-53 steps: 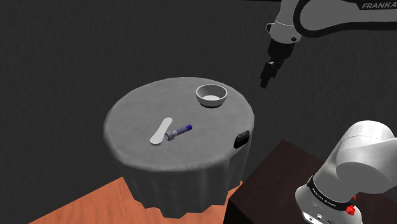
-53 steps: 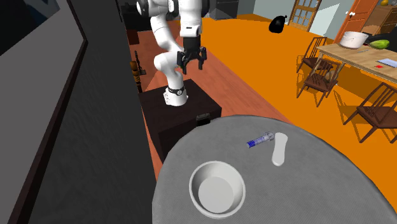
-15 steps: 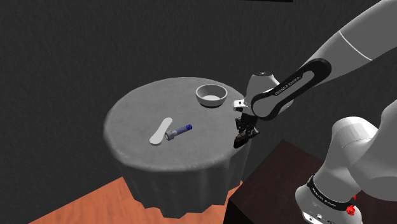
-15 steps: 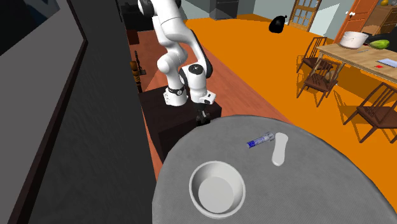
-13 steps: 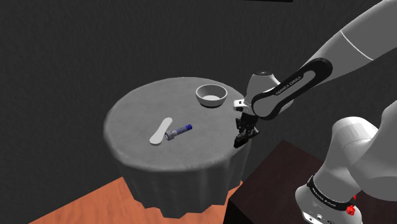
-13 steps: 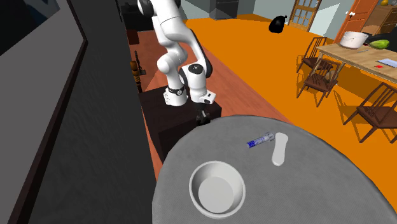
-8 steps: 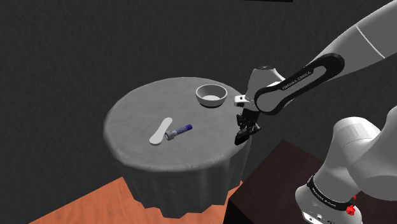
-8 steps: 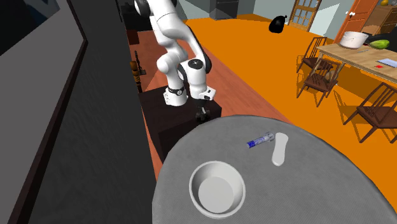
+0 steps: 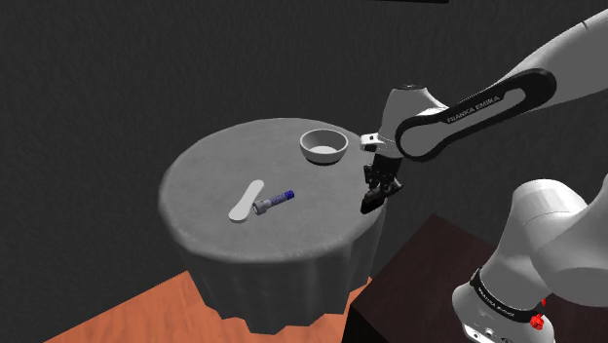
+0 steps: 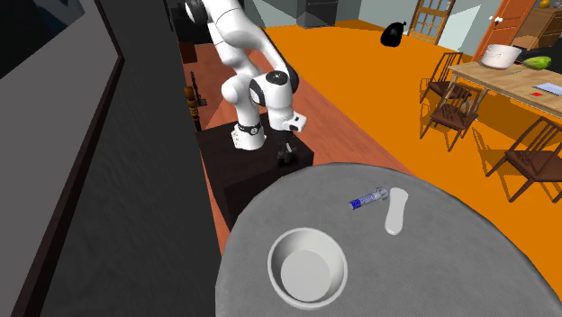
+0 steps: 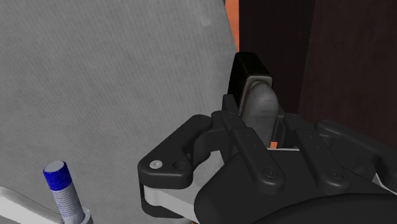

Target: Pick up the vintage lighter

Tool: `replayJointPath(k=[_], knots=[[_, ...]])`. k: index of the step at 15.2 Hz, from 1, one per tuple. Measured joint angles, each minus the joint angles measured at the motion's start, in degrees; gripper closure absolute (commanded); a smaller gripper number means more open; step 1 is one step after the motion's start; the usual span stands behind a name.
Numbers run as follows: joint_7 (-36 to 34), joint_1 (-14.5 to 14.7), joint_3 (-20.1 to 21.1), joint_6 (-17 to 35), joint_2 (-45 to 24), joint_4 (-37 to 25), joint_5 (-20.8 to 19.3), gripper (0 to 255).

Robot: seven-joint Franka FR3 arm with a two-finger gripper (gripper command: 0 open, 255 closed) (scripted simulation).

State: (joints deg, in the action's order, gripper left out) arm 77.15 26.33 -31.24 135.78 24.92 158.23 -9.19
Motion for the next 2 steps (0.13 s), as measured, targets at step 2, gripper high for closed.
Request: replayJointPath(k=[2], knots=[[-0.3, -0.3, 0.4, -1.6, 1.1, -0.6, -0.2, 255]])
